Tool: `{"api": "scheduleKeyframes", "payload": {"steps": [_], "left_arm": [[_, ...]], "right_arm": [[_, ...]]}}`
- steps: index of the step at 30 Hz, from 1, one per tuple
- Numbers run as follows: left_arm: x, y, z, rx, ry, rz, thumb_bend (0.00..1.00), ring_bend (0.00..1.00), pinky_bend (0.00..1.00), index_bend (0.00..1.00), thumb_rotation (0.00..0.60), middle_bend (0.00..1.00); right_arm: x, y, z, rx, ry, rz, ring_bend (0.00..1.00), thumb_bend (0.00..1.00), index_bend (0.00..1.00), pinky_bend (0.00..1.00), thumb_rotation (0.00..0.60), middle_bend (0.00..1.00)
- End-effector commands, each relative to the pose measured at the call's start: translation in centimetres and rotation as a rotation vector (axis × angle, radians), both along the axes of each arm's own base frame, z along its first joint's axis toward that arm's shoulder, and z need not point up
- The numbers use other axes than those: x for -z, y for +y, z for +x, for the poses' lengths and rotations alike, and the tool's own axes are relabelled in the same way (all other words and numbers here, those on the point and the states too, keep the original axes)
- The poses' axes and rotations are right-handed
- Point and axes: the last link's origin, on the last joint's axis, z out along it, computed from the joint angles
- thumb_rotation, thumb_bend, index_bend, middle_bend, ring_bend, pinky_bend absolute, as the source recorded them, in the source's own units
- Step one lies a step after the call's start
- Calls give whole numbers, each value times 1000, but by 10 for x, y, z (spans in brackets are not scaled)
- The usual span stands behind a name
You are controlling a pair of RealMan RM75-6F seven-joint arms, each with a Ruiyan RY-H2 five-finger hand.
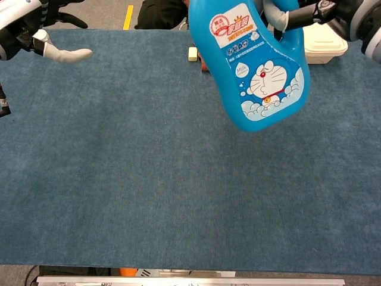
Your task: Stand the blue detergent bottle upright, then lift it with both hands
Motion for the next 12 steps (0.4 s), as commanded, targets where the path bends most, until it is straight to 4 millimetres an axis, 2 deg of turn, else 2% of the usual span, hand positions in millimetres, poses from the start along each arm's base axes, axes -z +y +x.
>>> {"api": "scheduleKeyframes", "payload": {"steps": [1, 12], "left_arm": [[-2, -3, -9, -1, 71, 14, 246, 0, 199, 46, 600, 0], [-5, -7, -8, -6, 72, 16, 246, 0, 199, 62, 600, 0]], "right_arm": [[-4, 2, -6, 7, 0, -8, 477, 588, 596, 596, 600, 533], [-12, 7, -10, 3, 3, -22, 477, 588, 596, 596, 600, 533]]}}
